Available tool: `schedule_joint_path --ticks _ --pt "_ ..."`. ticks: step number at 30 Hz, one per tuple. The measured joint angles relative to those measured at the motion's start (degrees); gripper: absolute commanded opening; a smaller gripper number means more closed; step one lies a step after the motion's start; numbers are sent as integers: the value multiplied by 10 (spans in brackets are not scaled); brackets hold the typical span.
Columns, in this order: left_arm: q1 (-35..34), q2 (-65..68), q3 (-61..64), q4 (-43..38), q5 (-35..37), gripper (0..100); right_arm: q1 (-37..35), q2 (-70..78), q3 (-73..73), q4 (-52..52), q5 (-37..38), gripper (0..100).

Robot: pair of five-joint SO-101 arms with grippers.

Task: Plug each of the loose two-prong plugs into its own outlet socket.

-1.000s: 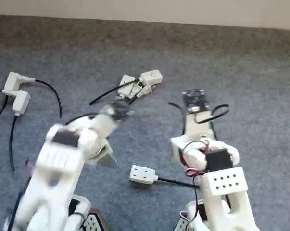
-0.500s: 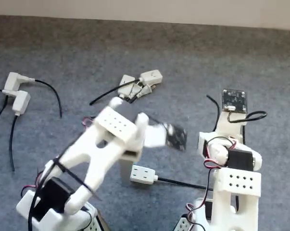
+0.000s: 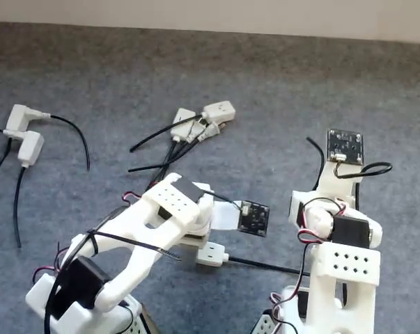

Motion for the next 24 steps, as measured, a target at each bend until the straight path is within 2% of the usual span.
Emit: schedule_joint_path --ticks 7,12,14,20,24 --pt "23 0 20 -45 23 373 -14 0 0 0 0 5" --pt "26 0 51 -79 26 164 -14 0 0 0 0 5" --pt "30 -1 52 -77 27 123 -14 0 0 0 0 5" --pt "24 -2 55 -75 27 133 -14 0 0 0 0 5" --pt "-7 0 26 -37 27 133 -14 0 0 0 10 5"
